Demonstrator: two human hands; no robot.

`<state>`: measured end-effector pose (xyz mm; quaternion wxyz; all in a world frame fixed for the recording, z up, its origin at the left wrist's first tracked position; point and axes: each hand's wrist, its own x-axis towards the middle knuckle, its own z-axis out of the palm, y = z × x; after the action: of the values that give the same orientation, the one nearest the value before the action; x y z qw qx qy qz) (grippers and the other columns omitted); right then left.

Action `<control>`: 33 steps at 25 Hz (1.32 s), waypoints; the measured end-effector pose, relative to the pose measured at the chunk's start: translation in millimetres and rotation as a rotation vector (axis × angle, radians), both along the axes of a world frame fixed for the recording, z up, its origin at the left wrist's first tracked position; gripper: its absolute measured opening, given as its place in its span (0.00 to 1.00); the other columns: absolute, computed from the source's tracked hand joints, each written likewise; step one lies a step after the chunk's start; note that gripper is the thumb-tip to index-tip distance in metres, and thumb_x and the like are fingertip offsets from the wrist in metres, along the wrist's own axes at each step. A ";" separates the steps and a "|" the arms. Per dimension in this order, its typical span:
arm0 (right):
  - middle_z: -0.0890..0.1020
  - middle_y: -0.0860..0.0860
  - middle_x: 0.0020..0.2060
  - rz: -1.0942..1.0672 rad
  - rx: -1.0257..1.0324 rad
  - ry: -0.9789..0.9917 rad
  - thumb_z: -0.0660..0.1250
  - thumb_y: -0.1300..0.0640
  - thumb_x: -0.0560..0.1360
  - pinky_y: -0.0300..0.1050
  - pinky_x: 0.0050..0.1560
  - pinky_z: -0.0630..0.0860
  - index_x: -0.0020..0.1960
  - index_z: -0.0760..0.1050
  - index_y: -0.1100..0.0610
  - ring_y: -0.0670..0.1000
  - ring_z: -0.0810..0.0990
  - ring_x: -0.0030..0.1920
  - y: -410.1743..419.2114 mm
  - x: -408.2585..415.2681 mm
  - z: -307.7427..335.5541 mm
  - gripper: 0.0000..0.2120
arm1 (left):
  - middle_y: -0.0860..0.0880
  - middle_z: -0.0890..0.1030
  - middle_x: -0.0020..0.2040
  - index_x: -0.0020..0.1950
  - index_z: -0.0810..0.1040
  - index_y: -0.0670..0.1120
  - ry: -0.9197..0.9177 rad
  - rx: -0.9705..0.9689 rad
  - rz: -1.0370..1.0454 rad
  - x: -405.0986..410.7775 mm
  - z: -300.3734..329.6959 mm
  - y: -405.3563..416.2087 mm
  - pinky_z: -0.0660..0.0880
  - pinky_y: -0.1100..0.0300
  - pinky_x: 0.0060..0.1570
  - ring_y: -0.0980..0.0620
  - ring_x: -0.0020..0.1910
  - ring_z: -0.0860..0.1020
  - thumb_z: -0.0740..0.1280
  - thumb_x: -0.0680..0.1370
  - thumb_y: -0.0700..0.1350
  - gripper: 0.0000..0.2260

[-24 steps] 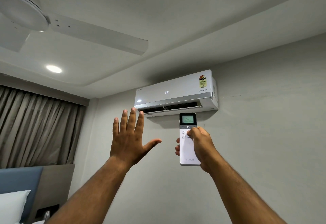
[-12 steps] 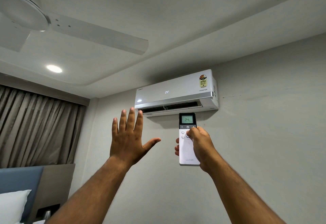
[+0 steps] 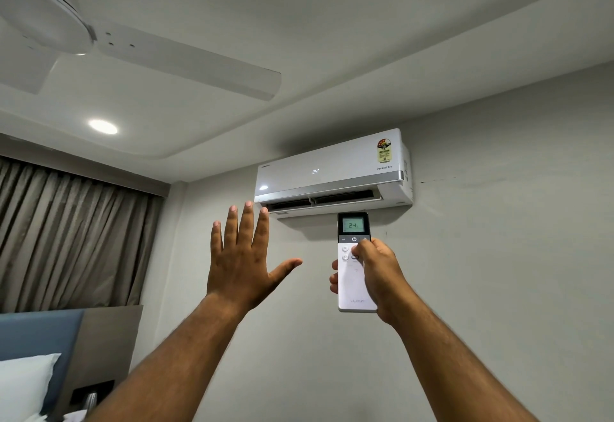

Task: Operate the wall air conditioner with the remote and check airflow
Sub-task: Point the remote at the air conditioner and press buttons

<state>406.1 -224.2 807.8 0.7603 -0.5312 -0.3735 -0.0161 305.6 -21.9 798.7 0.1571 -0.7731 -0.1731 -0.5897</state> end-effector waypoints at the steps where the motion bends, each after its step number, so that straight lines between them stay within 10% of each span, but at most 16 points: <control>1: 0.83 0.65 0.39 0.001 0.000 -0.001 0.57 0.60 0.79 0.53 0.32 0.83 0.53 0.70 0.61 0.60 0.84 0.29 0.3 0.2 -0.4 0.06 | 0.40 0.53 0.79 0.79 0.50 0.46 -0.001 0.000 -0.001 0.3 -0.4 0.3 0.50 0.37 0.74 0.38 0.78 0.50 0.43 0.70 0.77 0.47; 33: 0.83 0.67 0.42 -0.026 -0.016 0.003 0.58 0.59 0.78 0.55 0.37 0.83 0.54 0.70 0.62 0.62 0.83 0.31 4.9 13.9 -5.3 0.08 | 0.40 0.54 0.79 0.78 0.50 0.46 -0.003 0.007 -0.006 4.4 -3.6 5.1 0.51 0.36 0.74 0.38 0.78 0.50 0.44 0.70 0.76 0.46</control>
<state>420.0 -219.3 802.4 0.7563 -0.5420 -0.3657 -0.0222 310.0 -16.9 795.1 0.1578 -0.7721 -0.1691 -0.5919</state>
